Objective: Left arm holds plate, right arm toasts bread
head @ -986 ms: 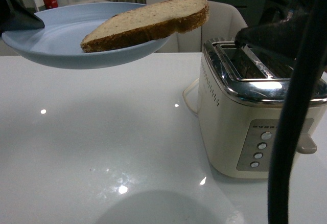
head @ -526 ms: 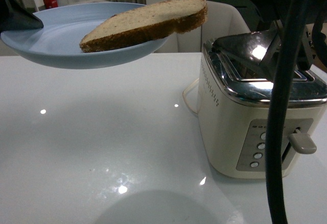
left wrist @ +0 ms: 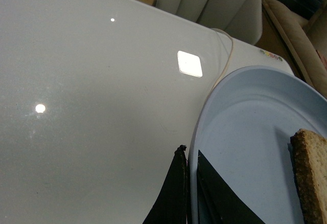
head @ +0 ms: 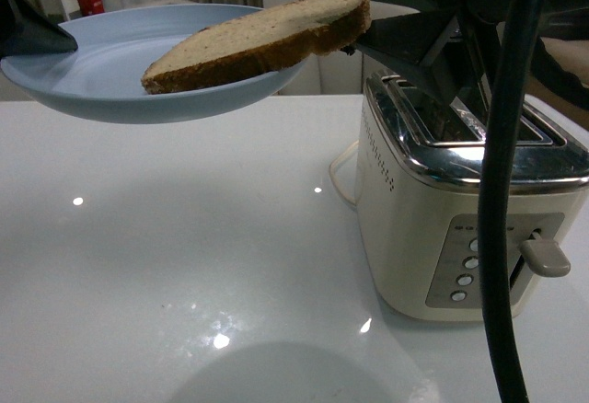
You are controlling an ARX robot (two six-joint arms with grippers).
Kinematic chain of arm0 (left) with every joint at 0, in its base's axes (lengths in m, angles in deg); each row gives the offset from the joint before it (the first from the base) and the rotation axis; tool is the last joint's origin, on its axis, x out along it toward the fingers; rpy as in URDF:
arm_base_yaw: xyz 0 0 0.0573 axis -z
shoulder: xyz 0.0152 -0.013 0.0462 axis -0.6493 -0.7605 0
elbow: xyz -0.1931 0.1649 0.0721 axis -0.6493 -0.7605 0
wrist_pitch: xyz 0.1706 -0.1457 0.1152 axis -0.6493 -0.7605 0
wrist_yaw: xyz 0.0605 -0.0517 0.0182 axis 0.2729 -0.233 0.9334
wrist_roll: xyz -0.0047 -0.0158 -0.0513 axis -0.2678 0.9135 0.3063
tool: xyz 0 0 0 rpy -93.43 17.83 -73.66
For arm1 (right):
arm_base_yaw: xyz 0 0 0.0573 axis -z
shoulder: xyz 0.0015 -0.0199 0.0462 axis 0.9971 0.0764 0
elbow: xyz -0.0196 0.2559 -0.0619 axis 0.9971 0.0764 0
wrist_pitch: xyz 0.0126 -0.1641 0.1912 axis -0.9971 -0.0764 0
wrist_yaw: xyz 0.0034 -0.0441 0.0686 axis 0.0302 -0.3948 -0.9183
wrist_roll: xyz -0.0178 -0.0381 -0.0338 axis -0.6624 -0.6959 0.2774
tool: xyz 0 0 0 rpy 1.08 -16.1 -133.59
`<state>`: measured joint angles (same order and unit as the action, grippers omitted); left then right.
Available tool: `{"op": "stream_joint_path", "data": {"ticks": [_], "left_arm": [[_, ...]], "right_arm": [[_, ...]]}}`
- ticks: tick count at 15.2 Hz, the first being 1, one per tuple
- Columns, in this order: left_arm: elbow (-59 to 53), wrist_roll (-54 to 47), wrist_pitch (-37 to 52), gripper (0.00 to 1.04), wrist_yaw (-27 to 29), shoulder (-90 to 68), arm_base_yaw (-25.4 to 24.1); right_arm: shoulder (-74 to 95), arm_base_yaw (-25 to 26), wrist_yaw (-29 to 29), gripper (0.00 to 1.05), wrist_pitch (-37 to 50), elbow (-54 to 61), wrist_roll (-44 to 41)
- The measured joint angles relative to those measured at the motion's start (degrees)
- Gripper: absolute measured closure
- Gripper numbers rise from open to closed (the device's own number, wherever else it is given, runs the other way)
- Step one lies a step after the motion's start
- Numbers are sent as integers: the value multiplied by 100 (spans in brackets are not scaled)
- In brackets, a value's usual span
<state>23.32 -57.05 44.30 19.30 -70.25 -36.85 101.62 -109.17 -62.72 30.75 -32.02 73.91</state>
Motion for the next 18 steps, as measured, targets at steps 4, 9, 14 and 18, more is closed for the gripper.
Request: {"op": "stream_joint_path", "data": {"ticks": [4,9,14,18], "left_arm": [[0,0,0,102,-2,0,0],[0,0,0,102,-4,0,0],[0,2,2,102,-13,0,0],[2,2,2,102,-15,0,0]], "right_arm": [[0,-15,2,97,31,0,59],[-2,-44,72,102,-13,-37,52],[-608,267,717,102,-660,-236,-599],[-1397,546,2035,102,-994,-295,-2094]]}}
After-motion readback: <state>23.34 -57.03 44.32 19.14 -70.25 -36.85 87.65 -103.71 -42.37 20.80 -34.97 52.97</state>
